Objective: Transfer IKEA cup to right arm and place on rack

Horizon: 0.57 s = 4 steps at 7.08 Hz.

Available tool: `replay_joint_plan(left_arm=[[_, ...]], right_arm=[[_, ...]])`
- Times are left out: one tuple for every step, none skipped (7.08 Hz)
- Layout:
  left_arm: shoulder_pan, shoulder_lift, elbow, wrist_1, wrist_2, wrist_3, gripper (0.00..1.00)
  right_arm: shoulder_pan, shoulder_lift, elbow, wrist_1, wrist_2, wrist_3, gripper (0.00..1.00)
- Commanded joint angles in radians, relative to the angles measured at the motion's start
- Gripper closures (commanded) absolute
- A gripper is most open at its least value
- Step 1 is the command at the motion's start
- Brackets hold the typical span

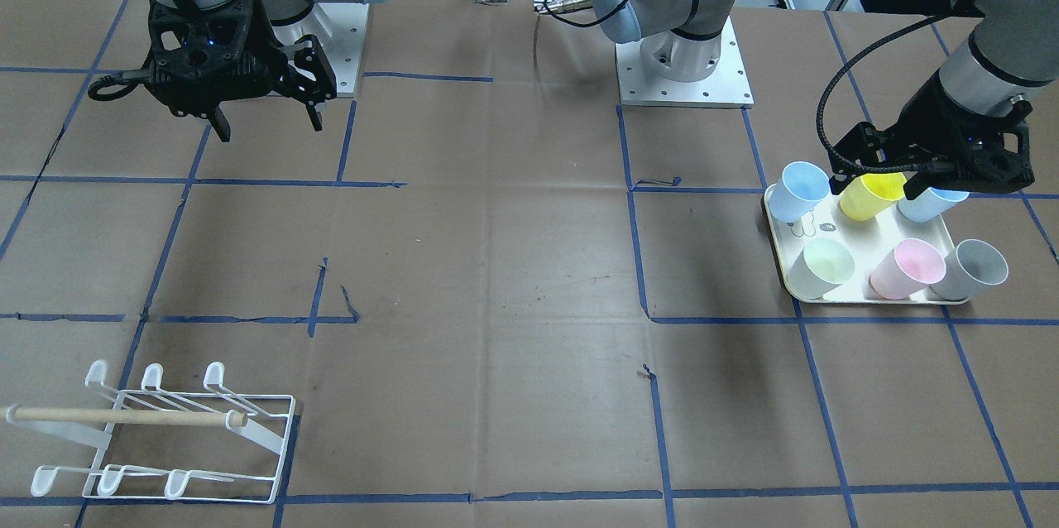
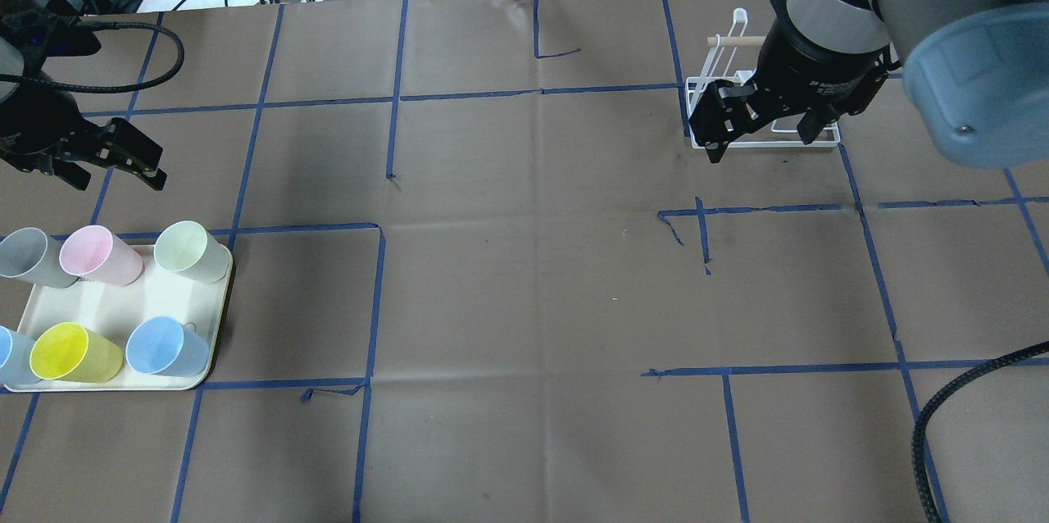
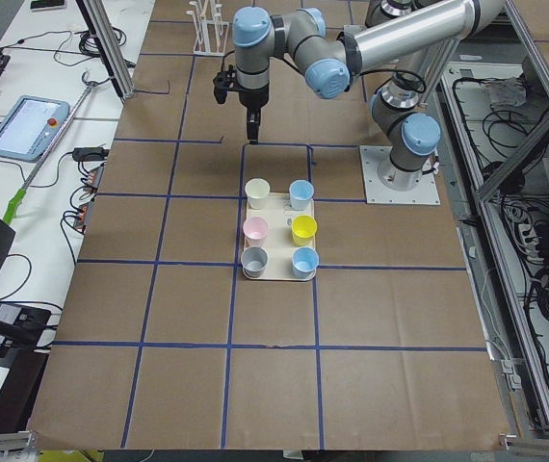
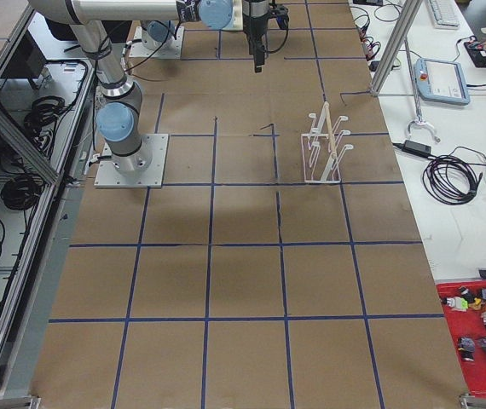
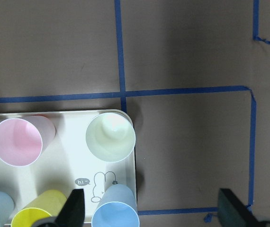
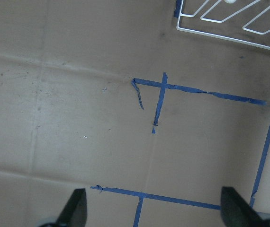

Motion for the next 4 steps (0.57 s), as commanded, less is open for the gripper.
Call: replay_joint_plan(left_arm=[[0.001,-0.059,-0.112,0.193,0.006,0.004,0.01],[0.003,-0.087,-0.15,0.235,0.007,0.002,0.01],[0.003,-0.116,-0.17,0.291,0.009,-0.001,0.01],[0.003,-0.15,-0.187,0.325,0.007,-0.006,0.01]], right_arm=[[0.0,0.001,0.0,0.001,0.0,0.001,0.0],[0.0,0.001,0.002,0.001,0.0,0.001,0.0],[0.0,0.003,0.002,0.001,0.0,0.001,0.0],[0.0,0.003,0.002,0.001,0.0,0.001,0.0]])
